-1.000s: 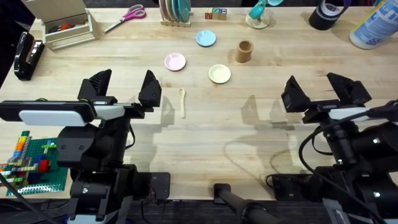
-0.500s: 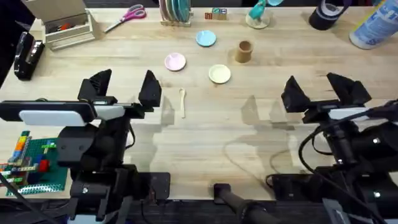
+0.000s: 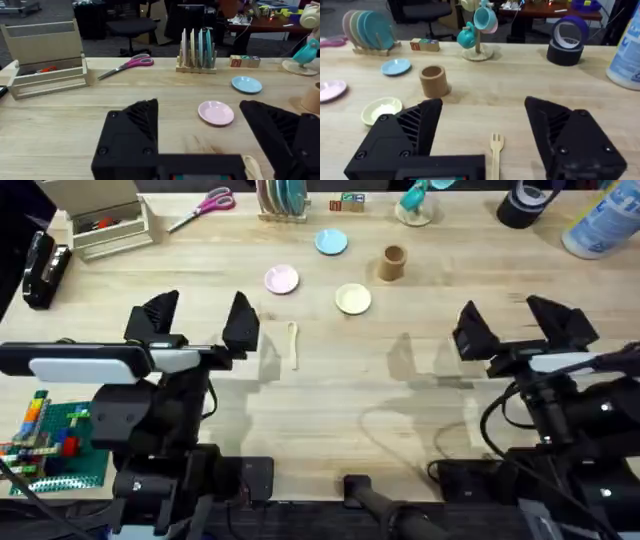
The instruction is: Pick up a utensil and set it on the pink plate, then put the other utensil in the container.
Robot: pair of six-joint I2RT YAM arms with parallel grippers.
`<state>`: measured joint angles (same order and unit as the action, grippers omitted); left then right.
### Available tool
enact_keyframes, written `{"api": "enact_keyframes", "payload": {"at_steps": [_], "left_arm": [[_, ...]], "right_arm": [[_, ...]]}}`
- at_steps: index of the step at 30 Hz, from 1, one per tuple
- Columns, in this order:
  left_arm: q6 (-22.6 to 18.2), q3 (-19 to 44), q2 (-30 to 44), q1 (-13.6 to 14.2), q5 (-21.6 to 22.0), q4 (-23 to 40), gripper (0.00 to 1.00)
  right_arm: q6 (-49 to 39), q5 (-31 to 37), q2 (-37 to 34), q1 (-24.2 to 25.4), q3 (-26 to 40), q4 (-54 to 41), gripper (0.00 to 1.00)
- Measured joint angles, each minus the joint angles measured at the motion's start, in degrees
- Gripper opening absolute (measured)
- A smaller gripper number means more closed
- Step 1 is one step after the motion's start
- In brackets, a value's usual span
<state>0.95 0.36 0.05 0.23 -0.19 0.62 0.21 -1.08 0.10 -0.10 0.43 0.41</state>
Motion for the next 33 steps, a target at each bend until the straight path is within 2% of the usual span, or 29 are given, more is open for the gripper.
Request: {"api": "enact_keyframes", "payload": {"at_steps": [4,7,19,23,33], "left_arm": [[-0.04,0.45,0.0,0.0,0.0,1.57,0.993],[-0.23,2.88,0.0,0.0,0.0,6.77,0.993],[-0.7,23.7,0.89,0.0,0.0,25.82,0.993],[-1.0,30.9,4.5,0.0,0.0,32.06,0.993],[-2.24,51.31,21.04,0.0,-0.04,50.62,0.993]], "right_arm": [[0.0,-0.01,-0.04,0.0,1.86,-4.6,0.998],[0.0,-0.05,-0.09,0.0,5.96,-12.66,0.998],[0.0,-0.22,-0.11,0.0,29.35,-39.74,0.998],[0.0,-0.22,-2.41,0.0,35.96,-46.09,0.999],[-0.21,-0.22,-16.2,0.0,51.46,-59.77,0.997]]}}
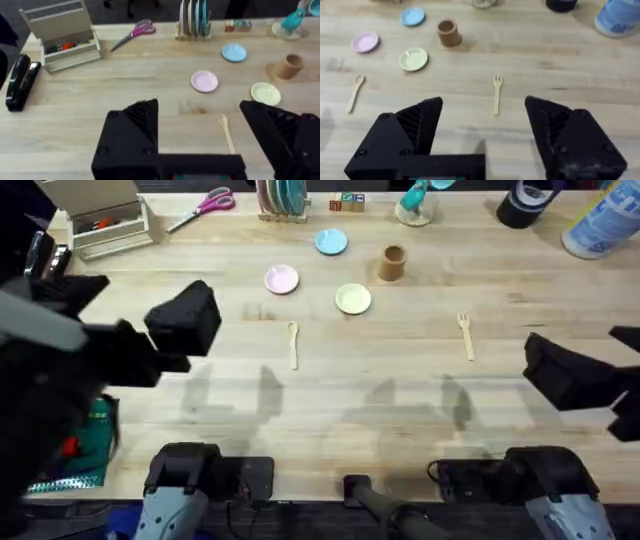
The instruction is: Pick up a utensil and set it on the pink plate, then put the other utensil in the container.
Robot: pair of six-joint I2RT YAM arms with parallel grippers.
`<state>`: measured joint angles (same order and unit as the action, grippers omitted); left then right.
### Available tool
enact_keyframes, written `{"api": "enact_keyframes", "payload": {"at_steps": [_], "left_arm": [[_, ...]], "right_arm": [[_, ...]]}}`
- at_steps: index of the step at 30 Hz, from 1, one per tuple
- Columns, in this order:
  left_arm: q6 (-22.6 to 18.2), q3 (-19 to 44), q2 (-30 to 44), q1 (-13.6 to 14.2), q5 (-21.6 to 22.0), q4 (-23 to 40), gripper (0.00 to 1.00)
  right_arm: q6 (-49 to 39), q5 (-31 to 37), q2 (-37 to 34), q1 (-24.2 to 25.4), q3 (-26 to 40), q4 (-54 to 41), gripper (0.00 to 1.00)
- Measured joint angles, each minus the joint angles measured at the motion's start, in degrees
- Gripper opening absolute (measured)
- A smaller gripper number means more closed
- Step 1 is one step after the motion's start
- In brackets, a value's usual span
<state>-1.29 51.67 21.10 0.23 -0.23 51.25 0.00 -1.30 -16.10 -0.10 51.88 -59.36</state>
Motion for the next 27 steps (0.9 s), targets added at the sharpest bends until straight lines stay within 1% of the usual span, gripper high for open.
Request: {"api": "enact_keyframes", "payload": {"at_steps": [6,11,14,17,19,27], "left_arm": [[-0.84,12.88,11.08,0.0,-0.65,12.56,0.993],[-1.08,21.96,19.84,0.0,-2.03,22.21,0.993],[-1.29,26.33,24.22,0.0,-3.19,26.48,0.993],[-1.36,28.8,27.13,0.0,-3.93,28.87,0.993],[-1.37,29.3,28.39,0.0,-4.39,30.18,0.993],[-1.37,29.34,30.27,0.0,-5.36,32.72,0.994]], "right_arm": [[0.0,0.0,-10.09,0.0,8.53,-7.46,0.998],[-0.06,-0.02,-19.82,0.0,16.2,-15.67,0.998],[-0.47,0.0,-25.54,0.0,19.55,-20.21,0.998],[-0.66,-0.02,-30.67,0.0,21.66,-22.51,0.998],[-0.69,-0.01,-33.38,0.0,22.36,-22.81,0.998],[-0.93,0.0,-39.91,0.0,22.53,-22.94,0.998]]}}
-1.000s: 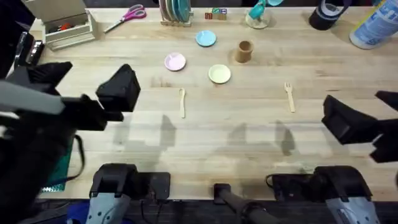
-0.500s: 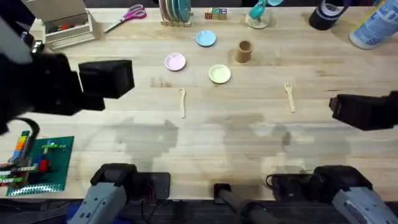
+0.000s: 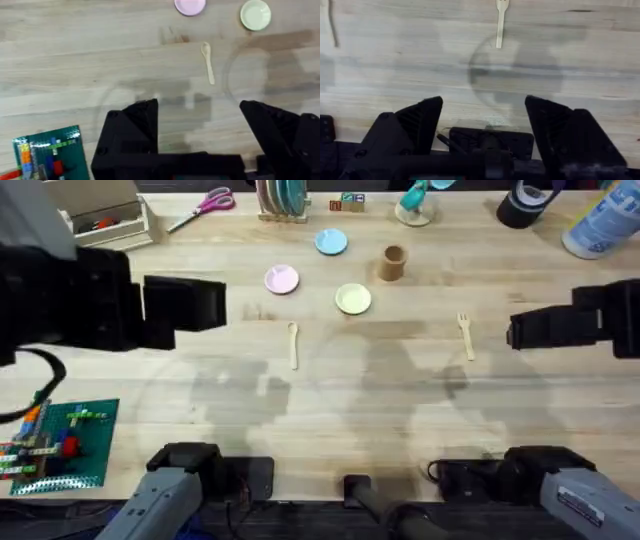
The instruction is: Pick up a utensil and set it on the pink plate, then put the other utensil in the container.
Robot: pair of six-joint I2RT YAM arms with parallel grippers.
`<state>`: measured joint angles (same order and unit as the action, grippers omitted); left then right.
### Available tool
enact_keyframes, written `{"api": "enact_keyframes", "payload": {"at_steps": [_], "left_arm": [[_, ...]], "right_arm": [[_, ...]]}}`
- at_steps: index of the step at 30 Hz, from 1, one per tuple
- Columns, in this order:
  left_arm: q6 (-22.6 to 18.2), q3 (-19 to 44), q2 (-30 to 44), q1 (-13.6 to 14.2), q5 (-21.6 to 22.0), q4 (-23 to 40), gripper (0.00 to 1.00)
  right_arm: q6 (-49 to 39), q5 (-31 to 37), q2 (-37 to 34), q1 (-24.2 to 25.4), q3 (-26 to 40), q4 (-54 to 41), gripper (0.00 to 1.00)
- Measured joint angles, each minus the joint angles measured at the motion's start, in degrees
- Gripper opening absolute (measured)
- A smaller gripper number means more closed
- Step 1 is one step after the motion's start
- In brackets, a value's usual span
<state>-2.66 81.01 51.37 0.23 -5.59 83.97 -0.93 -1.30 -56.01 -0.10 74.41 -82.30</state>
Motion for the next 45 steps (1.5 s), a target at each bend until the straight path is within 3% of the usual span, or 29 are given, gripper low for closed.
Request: {"api": "enact_keyframes", "payload": {"at_steps": [6,13,16,26,31,36,45], "left_arm": [[0.4,0.04,2.04,0.0,-2.5,3.7,0.997],[3.84,0.04,6.68,0.91,-2.84,3.89,0.998],[6.33,-0.72,7.39,3.8,-1.7,2.41,0.997],[17.19,-13.62,7.46,18.84,3.55,-11.77,0.998],[21.25,-17.15,9.53,23.84,6.15,-14.73,0.998],[24.36,-17.25,16.88,26.01,8.02,-17.35,0.996],[28.2,-19.15,29.29,26.62,8.5,-26.4,0.996]], "right_arm": [[-0.18,-0.02,-3.31,0.0,0.0,-0.03,0.998],[-0.37,0.0,-5.89,0.0,0.0,-0.13,0.998],[-0.37,0.0,-5.99,0.0,0.0,-0.52,0.998],[-0.37,-0.02,-5.99,0.0,0.02,-1.3,0.998],[-0.38,-0.01,-5.99,0.0,0.02,-1.51,0.997],[-0.37,-0.02,-5.99,0.0,0.02,-1.51,0.997],[-0.38,0.0,-5.99,0.0,0.02,-1.6,0.997]]}}
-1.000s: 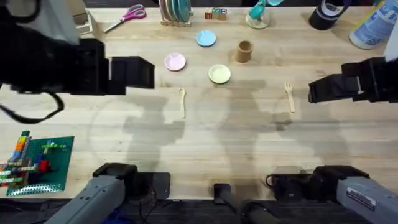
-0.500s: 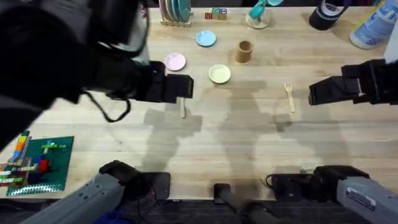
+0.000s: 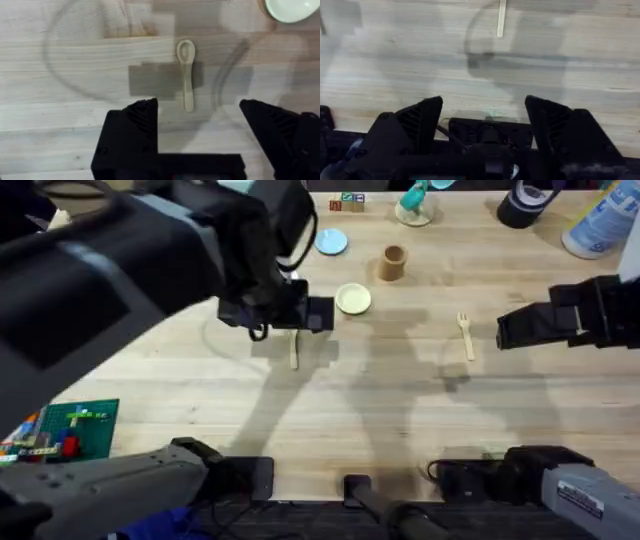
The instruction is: Pick up a utensil and set it on the pink plate, then put the other utensil in the container.
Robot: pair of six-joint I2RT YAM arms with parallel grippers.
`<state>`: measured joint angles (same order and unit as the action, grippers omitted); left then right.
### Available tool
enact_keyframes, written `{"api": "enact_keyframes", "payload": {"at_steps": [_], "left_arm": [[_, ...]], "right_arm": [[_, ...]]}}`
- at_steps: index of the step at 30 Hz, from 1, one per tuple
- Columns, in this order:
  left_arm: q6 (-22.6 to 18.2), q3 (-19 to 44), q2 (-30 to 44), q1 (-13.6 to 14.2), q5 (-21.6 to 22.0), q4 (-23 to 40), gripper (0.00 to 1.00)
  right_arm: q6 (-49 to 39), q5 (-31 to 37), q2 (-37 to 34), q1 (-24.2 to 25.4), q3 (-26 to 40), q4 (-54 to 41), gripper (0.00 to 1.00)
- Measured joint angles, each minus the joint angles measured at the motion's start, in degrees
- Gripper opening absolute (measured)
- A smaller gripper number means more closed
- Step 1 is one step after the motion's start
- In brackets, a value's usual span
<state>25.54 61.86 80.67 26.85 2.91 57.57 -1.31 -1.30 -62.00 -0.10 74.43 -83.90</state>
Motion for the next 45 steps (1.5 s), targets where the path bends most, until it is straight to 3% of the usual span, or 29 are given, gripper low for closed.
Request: {"api": "enact_keyframes", "payload": {"at_steps": [8,22,42,45], "left_arm": [[2.81,-4.26,3.31,1.73,-0.05,-5.8,0.996],[3.45,-4.41,13.0,1.73,0.14,-10.7,0.996],[4.74,-4.43,13.13,1.73,0.14,-12.82,0.997],[4.93,-4.43,13.13,1.73,0.14,-12.82,0.902]], "right_arm": [[0.01,0.0,0.0,0.0,0.0,-0.24,0.998],[-0.01,-0.02,0.0,0.0,0.0,-0.26,0.998],[-0.01,-0.02,0.0,0.0,0.0,-0.28,0.998],[0.01,-0.02,0.0,0.0,0.0,-0.28,0.998]]}}
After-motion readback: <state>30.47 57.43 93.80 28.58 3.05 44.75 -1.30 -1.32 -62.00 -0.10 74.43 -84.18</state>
